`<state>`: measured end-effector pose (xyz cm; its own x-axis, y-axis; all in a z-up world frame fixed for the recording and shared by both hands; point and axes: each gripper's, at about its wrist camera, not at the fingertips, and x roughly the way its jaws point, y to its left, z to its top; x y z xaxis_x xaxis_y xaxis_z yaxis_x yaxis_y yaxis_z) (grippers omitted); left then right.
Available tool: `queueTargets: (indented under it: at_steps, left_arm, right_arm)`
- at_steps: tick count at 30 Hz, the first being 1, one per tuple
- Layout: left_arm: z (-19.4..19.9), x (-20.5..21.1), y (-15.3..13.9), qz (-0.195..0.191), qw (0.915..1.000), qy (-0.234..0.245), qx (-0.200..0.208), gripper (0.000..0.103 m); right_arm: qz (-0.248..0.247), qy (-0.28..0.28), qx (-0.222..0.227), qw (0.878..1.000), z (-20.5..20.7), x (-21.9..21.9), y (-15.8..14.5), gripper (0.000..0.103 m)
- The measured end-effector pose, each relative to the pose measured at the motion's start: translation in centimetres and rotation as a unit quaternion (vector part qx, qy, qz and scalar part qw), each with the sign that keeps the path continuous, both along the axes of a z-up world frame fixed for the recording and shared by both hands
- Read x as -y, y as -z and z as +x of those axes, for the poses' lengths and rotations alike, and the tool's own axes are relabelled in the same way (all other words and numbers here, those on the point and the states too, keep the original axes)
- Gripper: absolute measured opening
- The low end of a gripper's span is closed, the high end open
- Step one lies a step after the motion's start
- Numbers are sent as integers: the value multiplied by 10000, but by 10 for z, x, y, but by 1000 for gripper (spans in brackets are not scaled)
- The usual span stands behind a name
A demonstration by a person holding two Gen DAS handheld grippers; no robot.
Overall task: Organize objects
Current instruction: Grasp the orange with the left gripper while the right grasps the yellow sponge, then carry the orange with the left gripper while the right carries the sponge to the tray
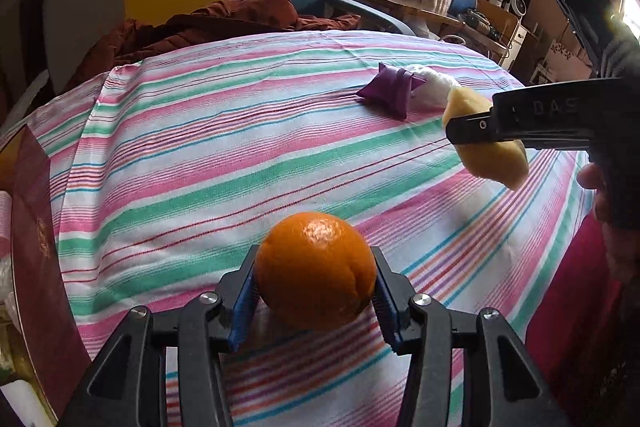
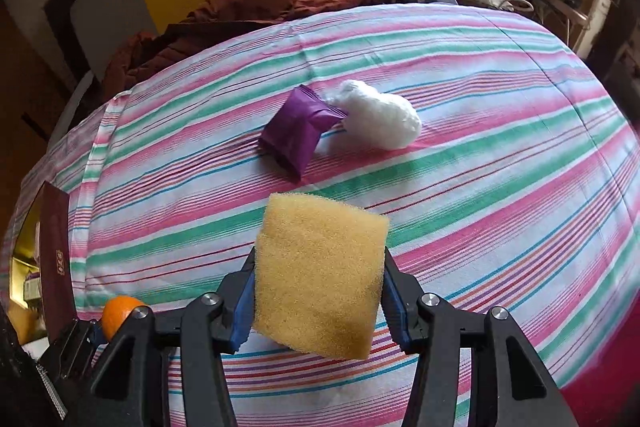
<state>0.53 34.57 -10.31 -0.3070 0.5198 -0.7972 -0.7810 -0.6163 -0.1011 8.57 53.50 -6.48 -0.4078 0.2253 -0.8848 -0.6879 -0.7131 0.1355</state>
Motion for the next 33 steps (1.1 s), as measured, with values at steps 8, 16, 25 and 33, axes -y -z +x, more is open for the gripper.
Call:
queueTargets:
  at_steps: [8,16,25,33]
  left_arm:
    - [4,22,-9,82,9999,-26,129,51]
    - [5,66,-51,500,9985,-190,67,51]
    - [-28,144,-92,945,9906,-987,4,51]
    - [-64,219,-99,1071,9781,-1785,-4,51]
  right_arm:
    - [201,-209,-86,9995,-1,11,-7,54]
    - [423,-619,-148,9971,-8,33,-13,54]
    - [285,-1162,-352,9922,-24,85,-23,54]
    - [108,-2105,-912,9733,-61,176,-55,54]
